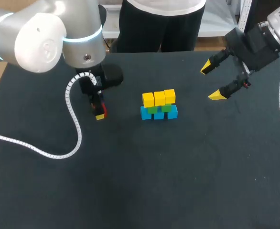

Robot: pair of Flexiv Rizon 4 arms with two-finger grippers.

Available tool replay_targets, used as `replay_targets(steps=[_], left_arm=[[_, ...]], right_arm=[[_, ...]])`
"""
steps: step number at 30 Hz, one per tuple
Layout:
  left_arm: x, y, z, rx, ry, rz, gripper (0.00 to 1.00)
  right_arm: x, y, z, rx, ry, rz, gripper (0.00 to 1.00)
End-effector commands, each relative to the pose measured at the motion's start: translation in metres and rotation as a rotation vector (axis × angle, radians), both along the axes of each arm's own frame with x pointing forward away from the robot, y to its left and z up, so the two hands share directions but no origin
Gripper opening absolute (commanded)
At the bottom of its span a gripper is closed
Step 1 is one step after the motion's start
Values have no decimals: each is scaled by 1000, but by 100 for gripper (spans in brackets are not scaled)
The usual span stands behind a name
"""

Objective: Place the blue cubes, place green cubes on the blue cubes, place the yellow cubes on the green cubes, then place the red cubes on the yellow cubes, and place purple cube on the red cubes.

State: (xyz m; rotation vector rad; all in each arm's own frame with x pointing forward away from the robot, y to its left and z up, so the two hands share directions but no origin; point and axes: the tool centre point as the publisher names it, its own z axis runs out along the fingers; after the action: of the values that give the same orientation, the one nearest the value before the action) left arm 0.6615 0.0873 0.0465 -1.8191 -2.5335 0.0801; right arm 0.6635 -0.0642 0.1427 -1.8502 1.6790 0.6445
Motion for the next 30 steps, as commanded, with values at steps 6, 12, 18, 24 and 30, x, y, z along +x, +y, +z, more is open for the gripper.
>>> replay_targets(steps=[6, 12, 18, 24, 30], left_arm=[[0, -20, 28, 14, -21, -39, 0], [7, -36, 41, 16, -53, -85, 0], [10, -48, 51, 16, -64, -106, 0], [12, -59, 57, -12, -87, -129, 0], [17, -72, 59, -28, -86, -142, 0]], right_arm=[[0, 0, 0, 1, 0, 1, 100], [0, 0, 0, 1, 0, 1, 100], [0, 0, 0, 1, 0, 1, 100], [0, 0, 0, 1, 0, 1, 100], [0, 0, 0, 1, 0, 1, 100]])
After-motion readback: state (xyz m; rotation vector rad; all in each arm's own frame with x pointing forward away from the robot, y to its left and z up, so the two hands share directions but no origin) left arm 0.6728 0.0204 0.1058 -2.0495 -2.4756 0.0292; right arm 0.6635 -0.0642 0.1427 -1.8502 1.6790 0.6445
